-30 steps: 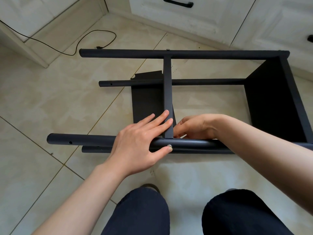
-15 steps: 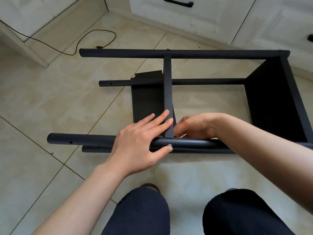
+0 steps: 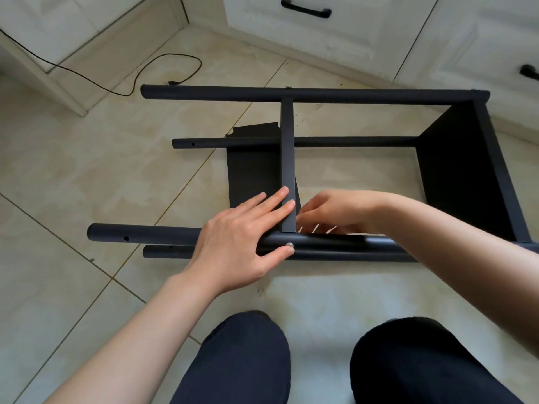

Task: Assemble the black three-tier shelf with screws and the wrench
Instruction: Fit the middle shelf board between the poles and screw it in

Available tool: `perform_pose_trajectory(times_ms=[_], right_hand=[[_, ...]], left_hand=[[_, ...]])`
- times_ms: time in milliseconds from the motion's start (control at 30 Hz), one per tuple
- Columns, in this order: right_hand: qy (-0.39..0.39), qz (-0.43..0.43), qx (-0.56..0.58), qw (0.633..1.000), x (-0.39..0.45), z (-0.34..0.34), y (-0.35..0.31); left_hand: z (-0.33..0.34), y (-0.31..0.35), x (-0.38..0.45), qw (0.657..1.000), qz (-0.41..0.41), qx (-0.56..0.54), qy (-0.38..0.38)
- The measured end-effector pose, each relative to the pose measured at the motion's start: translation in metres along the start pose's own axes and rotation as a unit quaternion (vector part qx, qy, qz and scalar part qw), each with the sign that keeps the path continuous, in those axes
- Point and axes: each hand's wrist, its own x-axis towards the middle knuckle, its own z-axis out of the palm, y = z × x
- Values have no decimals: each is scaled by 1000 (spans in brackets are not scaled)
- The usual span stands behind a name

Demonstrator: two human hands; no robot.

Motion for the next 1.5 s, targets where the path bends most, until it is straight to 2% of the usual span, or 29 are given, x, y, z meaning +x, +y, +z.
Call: perform_pose_trajectory(times_ms=[167,333,400,500,567,667,833,900,1000,1167,1300,1500], right_hand=[[76,-70,-178,979,-31,8,1],[157,-55,-298,940,-57,27,8],[172,-53,-305,935,-65,32,12],[181,-58,-316,930,-70,37,18],[193,-61,-319,926,-71,39,21],[205,-60,-319,924,-71,40,21],[203,-60,-312,926,-70,40,20],[203,-63,-310,926,-69,39,20],[207,-65,-309,926,-68,39,21],[211,-68,-299,928,-66,38,23],[210,-69,-297,929,-68,37,23],[221,-79,-285,929,-76,29,21]], left_hand=[[-6,5,0,997,-32,-9,-66],[-10,16,-8,996,-66,-7,-67],[-11,20,-17,996,-81,-21,-35],[-15,29,-34,980,-135,-101,105],[-18,35,-44,943,-196,-184,195],[-21,38,-50,862,-316,-325,226],[-11,33,-52,664,-483,-530,215],[-6,28,-51,595,-507,-589,203],[-3,25,-46,517,-478,-681,203],[1,20,-35,462,-432,-725,273],[4,21,-32,464,-429,-718,293],[0,28,-26,487,-403,-712,306]])
